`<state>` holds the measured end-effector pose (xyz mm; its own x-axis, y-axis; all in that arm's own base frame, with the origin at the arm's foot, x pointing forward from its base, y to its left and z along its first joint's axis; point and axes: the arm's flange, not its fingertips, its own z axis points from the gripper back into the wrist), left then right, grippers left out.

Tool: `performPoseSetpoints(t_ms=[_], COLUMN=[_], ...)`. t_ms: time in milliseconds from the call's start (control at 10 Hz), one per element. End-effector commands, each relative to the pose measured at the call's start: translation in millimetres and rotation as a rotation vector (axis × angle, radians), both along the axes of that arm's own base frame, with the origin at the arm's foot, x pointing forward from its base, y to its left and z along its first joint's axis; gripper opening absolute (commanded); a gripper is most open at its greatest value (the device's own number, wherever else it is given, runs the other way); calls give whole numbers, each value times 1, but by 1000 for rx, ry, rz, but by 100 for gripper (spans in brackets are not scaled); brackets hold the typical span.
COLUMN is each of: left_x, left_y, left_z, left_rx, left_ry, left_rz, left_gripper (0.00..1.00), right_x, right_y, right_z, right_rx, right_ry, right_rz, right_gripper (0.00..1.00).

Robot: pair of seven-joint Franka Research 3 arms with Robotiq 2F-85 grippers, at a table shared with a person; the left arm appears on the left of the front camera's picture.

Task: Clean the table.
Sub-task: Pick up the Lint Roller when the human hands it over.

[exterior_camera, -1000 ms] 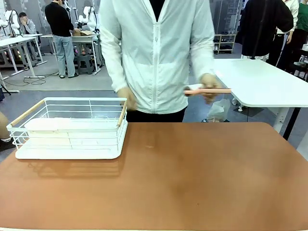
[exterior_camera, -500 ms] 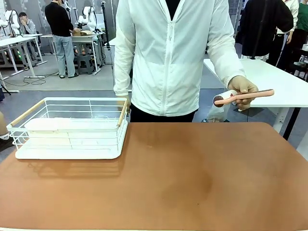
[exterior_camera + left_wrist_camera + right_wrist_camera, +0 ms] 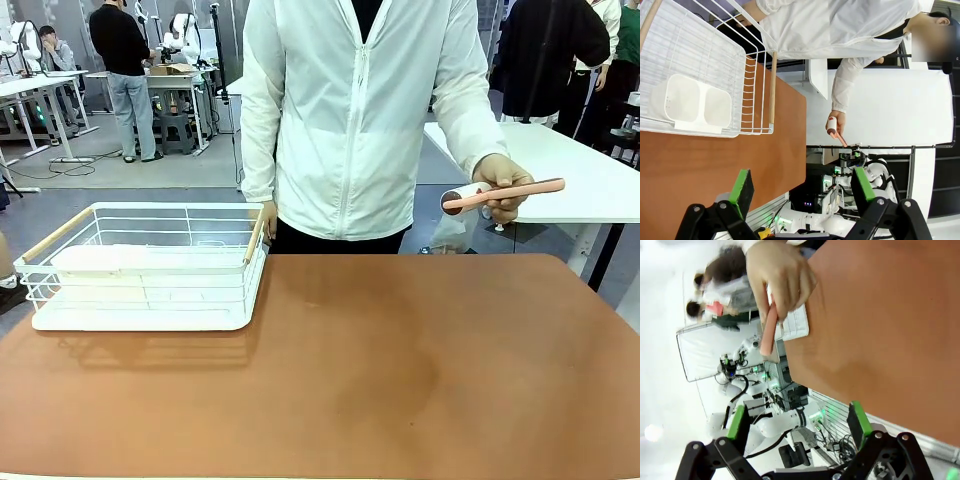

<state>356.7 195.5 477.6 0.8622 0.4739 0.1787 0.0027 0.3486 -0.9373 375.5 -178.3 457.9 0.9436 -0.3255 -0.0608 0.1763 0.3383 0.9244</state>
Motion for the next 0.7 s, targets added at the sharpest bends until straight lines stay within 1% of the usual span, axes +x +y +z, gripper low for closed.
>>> performPoseSetpoints(t_ms=[0,100,200,300,500,600], left_x=[-2,-2,-2,-2,-2,-2], left_y=[2,2,2,2,2,2], left_z=[2,2,2,2,2,2], left_rx=[-16,-16,-16,-16,-16,-16], left_ry=[-15,-15,-15,-15,-15,-15], left_rz=[-6,-6,-6,-6,-6,-6], left_gripper=[100,100,100,100,100,100], right_x=[-25,-26,-24,-20,-10,-5], right_y=[47,62,82,100,133,146], right_z=[32,46,53,56,58,58], right_rx=[-49,-26,-14,4,18,4], right_ry=[166,198,249,273,296,293], right_rz=[-111,-146,-201,-245,-317,-338], right_gripper=[100,100,100,100,100,100])
